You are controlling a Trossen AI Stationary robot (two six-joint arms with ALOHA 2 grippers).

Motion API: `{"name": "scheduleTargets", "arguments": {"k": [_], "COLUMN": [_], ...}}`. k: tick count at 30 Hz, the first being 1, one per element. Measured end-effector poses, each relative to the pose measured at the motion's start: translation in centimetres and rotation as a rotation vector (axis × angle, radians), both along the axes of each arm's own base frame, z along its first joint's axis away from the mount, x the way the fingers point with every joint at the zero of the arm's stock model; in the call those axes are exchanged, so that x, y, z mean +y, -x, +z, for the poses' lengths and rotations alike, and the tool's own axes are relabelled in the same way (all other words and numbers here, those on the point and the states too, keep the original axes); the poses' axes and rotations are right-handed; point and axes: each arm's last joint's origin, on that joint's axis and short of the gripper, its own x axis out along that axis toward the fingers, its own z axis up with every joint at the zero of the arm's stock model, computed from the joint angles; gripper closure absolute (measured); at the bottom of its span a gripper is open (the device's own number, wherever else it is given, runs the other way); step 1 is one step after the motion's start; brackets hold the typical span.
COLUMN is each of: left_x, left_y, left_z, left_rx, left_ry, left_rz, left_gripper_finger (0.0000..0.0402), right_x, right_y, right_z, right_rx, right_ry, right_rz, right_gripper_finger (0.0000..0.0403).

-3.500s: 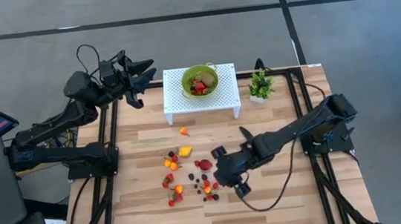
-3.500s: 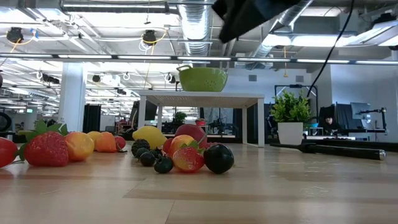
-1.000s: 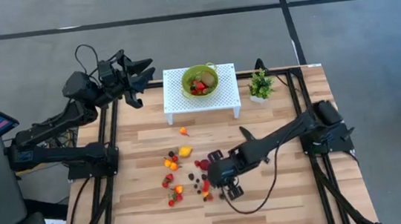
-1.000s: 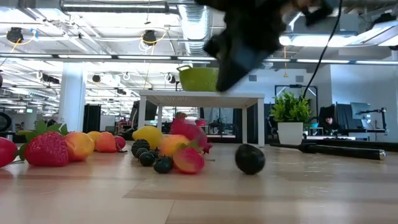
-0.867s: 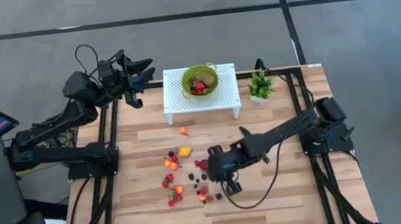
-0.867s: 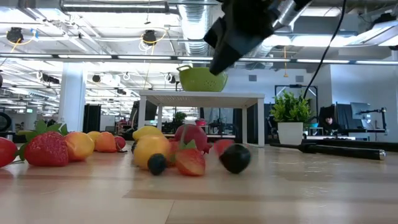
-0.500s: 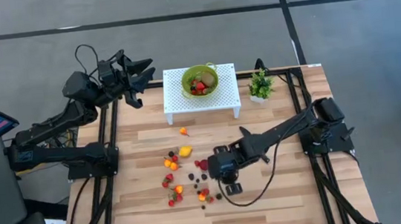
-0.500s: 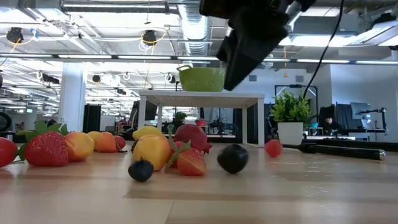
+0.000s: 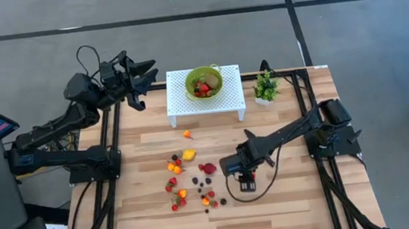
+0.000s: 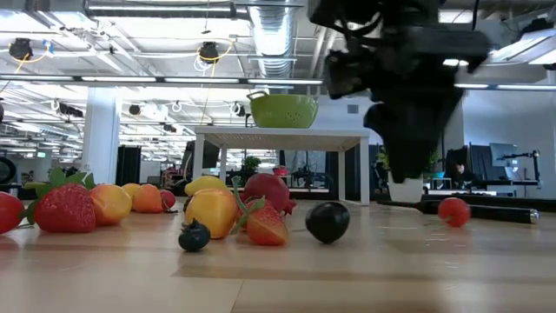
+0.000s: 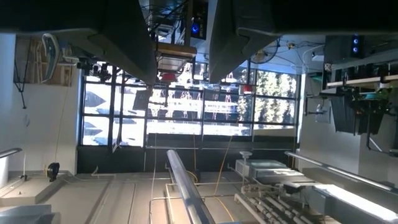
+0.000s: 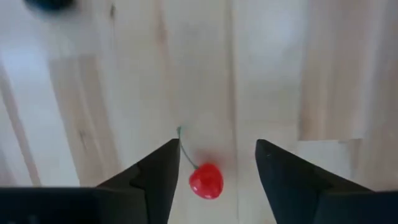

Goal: Pick & Place Fruit
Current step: Put the red cherry into the green strainer bowl

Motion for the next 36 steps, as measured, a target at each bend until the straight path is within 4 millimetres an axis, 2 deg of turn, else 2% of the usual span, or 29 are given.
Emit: {"name": "scheduleTargets", "arguments": {"k": [6, 15, 23, 28, 32, 36], "left_x": [0.0, 0.0, 0.0, 0.0, 0.0, 0.0], "left_y": [0.0, 0.0, 0.0, 0.0, 0.0, 0.0], "left_z": [0.0, 0.0, 0.0, 0.0, 0.0, 0.0], "left_rx": [0.000, 0.000, 0.000, 0.000, 0.000, 0.000], "left_ry": [0.000, 0.000, 0.000, 0.000, 0.000, 0.000], "left_rz": [0.000, 0.000, 0.000, 0.000, 0.000, 0.000], "left_gripper_finger": [0.0259, 0.0259, 0.0259, 0.0259, 0.0259, 0.0259], "right_x": [2.2, 4.3, 6.9, 9.4, 11.4, 11.9], "right_y": [1.2, 2.9, 3.9, 4.5, 4.7, 4.9], "right_z": [-0.3, -0.4, -0.4, -0.4, -1.8, -4.0], "right_rx": [0.027, 0.097, 0.078, 0.030, 0.013, 0.088], "right_ry": [0.017, 0.076, 0.054, -0.006, -0.020, 0.026], "right_rz": [0.154, 0.237, 0.201, 0.164, 0.178, 0.173], "right_gripper_finger": [0.0197, 0.0211, 0.0212, 0.0211, 0.0211, 0.0216]}}
